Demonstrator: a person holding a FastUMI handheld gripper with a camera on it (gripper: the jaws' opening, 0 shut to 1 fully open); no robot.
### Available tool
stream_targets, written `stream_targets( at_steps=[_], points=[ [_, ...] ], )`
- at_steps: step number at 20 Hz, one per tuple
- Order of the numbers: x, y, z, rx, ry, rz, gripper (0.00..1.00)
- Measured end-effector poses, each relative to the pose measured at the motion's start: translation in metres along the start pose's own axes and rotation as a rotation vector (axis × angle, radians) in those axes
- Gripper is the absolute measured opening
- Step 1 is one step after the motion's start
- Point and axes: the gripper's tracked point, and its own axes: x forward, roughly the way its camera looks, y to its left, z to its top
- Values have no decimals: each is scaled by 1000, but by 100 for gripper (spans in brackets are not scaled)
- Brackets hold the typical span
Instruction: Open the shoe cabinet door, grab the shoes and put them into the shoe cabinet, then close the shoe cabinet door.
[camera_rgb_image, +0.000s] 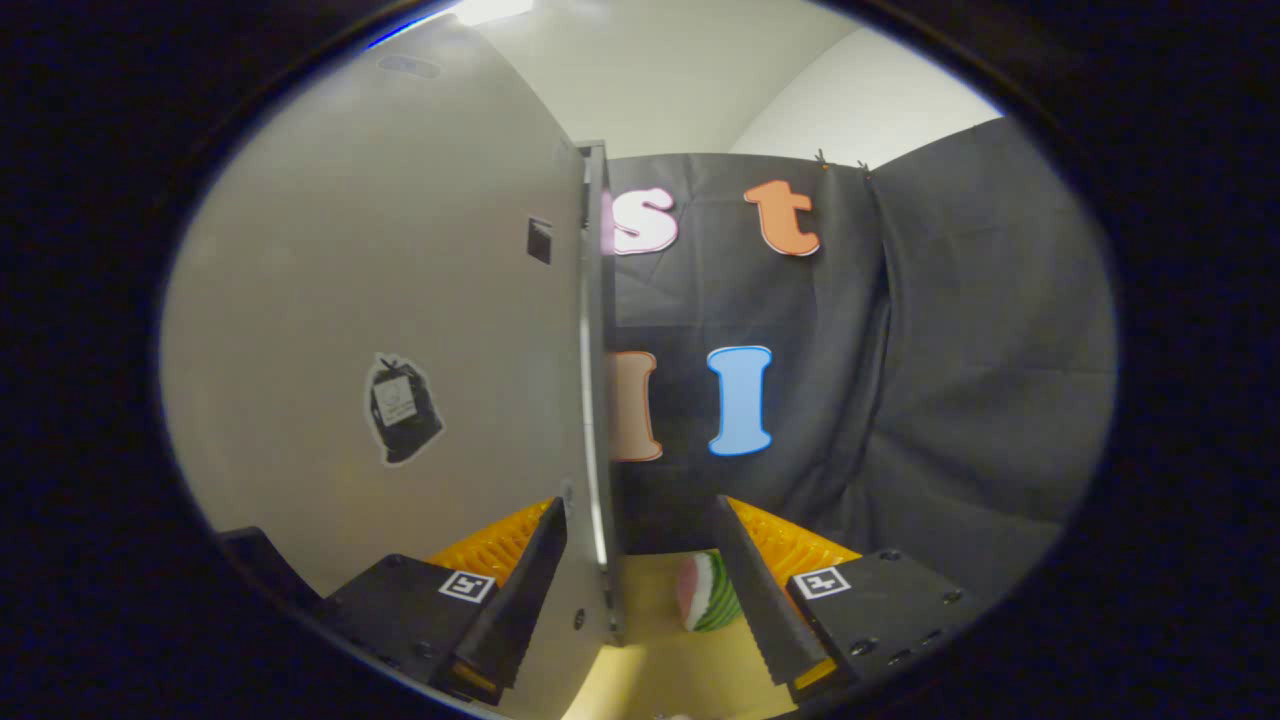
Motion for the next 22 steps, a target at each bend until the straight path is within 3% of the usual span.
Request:
stream_targets(
  at_steps=[10, 16, 22],
  points=[
    [17, 135, -3, 11, -28, 12, 90],
    [45, 210, -14, -9, -9, 95, 89],
    [69, 237, -17, 7, -10, 91, 89]
  ],
)
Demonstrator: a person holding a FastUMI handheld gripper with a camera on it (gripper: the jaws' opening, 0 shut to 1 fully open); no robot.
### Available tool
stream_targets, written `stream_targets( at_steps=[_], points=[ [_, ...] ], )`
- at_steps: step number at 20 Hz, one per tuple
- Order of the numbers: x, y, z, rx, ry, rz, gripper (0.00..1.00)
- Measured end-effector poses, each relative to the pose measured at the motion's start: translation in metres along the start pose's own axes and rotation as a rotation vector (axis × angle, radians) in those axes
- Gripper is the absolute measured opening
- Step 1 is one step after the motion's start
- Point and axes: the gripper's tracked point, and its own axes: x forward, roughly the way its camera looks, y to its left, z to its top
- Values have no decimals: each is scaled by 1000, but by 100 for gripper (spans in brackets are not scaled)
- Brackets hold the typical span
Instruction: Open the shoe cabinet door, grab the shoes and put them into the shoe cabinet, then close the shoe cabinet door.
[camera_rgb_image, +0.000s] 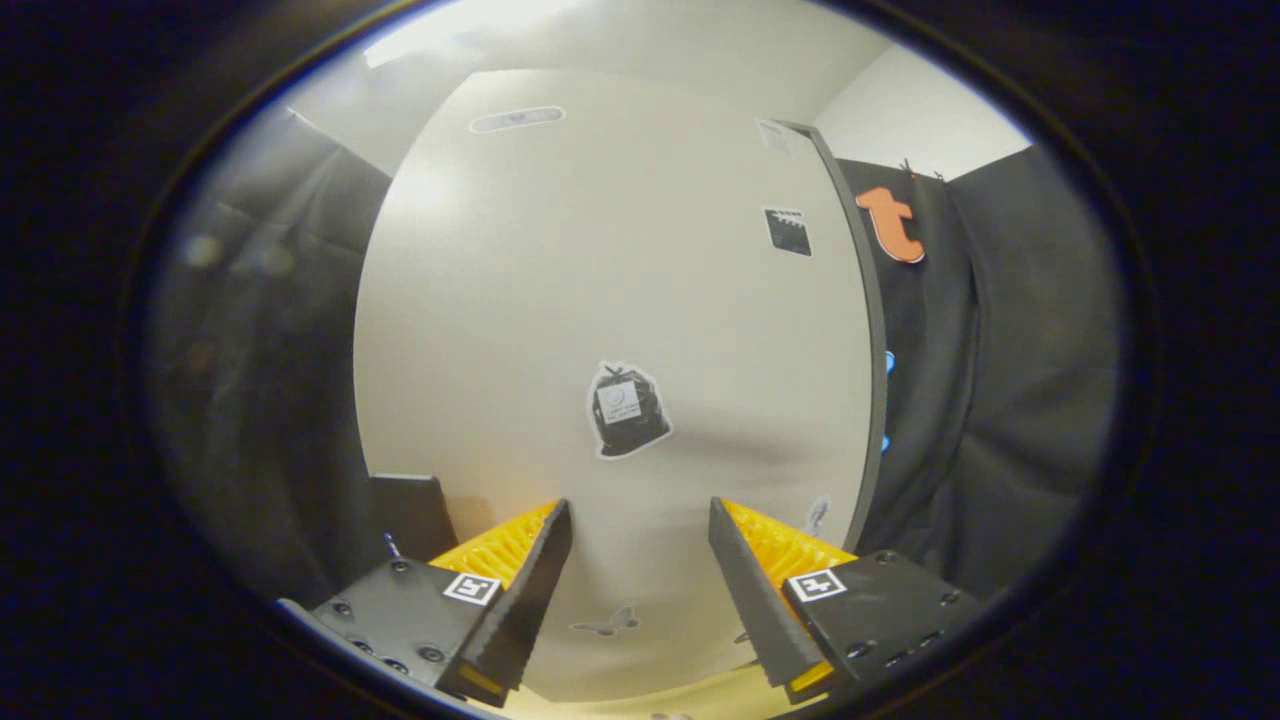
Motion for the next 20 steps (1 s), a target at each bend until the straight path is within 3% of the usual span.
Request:
stream_targets(
  at_steps=[9, 20],
  points=[
    [69, 15, 2, 2, 1, -3, 89],
    [66, 14, -5, -5, -10, -38, 89]
  ],
)
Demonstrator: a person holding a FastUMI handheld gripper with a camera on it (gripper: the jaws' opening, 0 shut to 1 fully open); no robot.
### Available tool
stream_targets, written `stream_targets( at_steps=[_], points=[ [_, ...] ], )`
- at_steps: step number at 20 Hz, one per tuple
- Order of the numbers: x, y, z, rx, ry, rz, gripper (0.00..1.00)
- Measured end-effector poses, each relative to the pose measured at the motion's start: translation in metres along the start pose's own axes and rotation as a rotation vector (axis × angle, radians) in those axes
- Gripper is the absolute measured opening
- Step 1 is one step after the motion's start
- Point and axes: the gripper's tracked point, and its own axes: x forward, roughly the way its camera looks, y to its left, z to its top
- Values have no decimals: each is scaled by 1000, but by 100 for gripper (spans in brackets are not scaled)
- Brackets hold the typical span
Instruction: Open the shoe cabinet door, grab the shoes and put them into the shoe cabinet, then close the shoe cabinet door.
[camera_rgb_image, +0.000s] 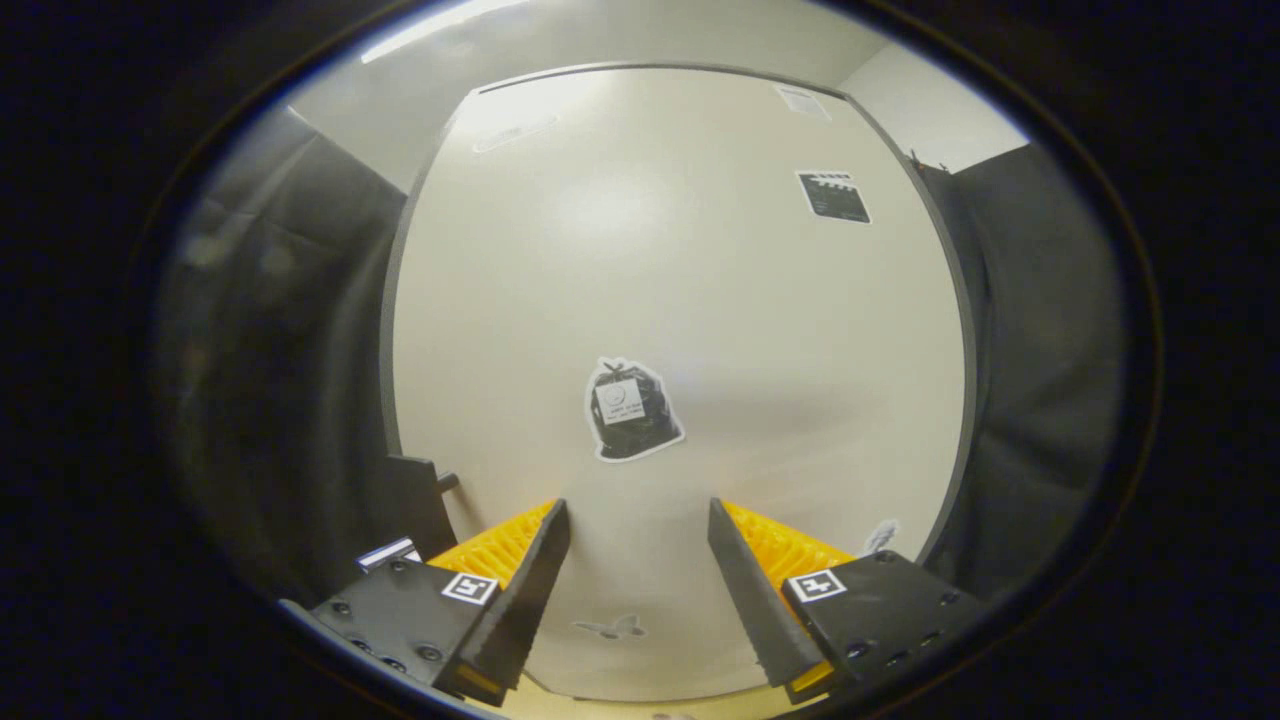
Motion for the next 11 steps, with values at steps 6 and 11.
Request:
stream_targets(
  at_steps=[6, 11],
  points=[
    [-3, 1, -5, -5, -5, 6, 90],
    [-34, -15, 6, 7, -55, 12, 92]
  ],
)
